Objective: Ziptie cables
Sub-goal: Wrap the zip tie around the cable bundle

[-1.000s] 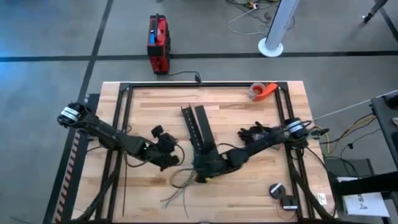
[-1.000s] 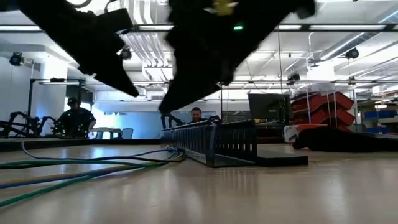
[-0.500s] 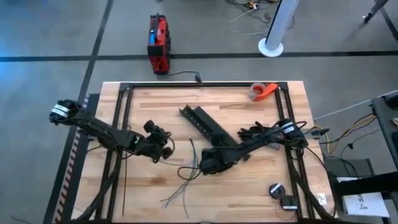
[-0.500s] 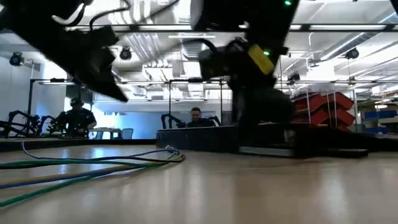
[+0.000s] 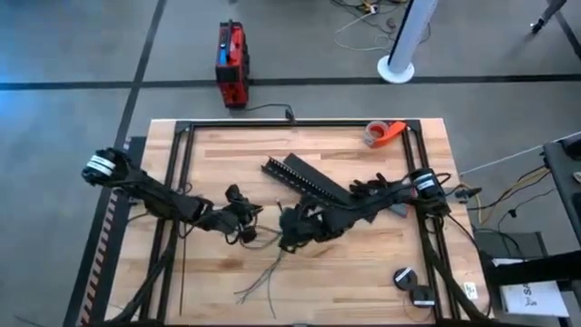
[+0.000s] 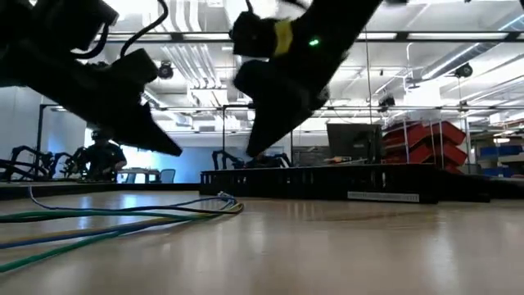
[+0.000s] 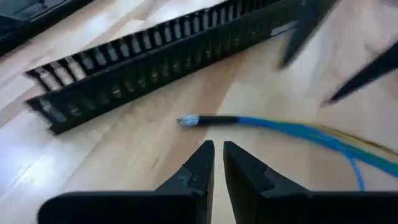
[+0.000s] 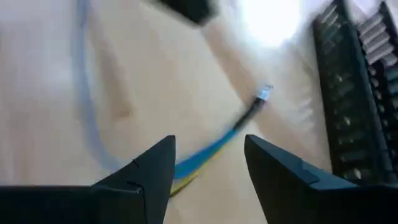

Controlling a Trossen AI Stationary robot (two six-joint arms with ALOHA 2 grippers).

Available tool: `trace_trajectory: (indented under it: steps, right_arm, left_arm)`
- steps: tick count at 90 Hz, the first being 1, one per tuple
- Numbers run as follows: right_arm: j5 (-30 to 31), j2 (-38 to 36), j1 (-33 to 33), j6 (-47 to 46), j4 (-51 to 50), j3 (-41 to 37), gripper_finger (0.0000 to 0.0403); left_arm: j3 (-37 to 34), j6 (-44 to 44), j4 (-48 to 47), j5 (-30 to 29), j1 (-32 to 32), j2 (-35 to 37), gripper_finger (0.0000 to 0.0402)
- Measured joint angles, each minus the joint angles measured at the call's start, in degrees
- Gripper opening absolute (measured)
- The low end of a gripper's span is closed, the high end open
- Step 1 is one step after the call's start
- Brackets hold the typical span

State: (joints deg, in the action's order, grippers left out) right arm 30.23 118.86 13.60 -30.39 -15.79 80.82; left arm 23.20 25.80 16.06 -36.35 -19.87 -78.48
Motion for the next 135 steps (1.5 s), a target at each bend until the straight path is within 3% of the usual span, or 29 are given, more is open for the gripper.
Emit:
trace_trajectory:
  steps: [13, 53, 65, 78, 85, 121, 135]
  right_arm:
    - [-0.6, 2.7, -3.09, -2.61, 3.11, -0.34, 0.0162]
    - [0.49, 9.58, -7.52, 0.35, 9.31, 0.66, 0.0136]
    - [-0.1, 9.55, -7.63, 0.96, 9.33, 0.72, 0.0103]
    - [-0.88, 9.09, -7.33, 3.16, 9.37, 0.81, 0.0032]
    - [-0.74, 8.06, -6.9, 4.5, 9.0, 0.9, 0.001]
    - [4.84, -2.35, -3.25, 14.84, 11.07, 1.38, 0.0005]
    - [9.65, -7.69, 0.15, 19.24, 13.45, 0.92, 0.0004]
  left_arm:
    - [0.16, 0.36, -1.54, 4.42, -0.43, 0.04, 0.0021]
    - [-2.25, 3.5, -2.75, 5.2, -0.55, 0.0, 0.0021]
    - [-2.87, 3.84, -2.41, 4.76, -0.49, -0.29, 0.0021]
    - [-3.48, 4.96, -2.45, 4.19, -0.45, -0.51, 0.0021]
    - [-3.56, 5.21, -2.21, 4.08, -0.31, -0.71, 0.0021]
    - [-4.26, 6.34, -2.46, 4.22, -0.31, -0.59, 0.0021]
    - [-4.15, 10.89, -3.4, 3.69, 0.03, -0.41, 0.0023]
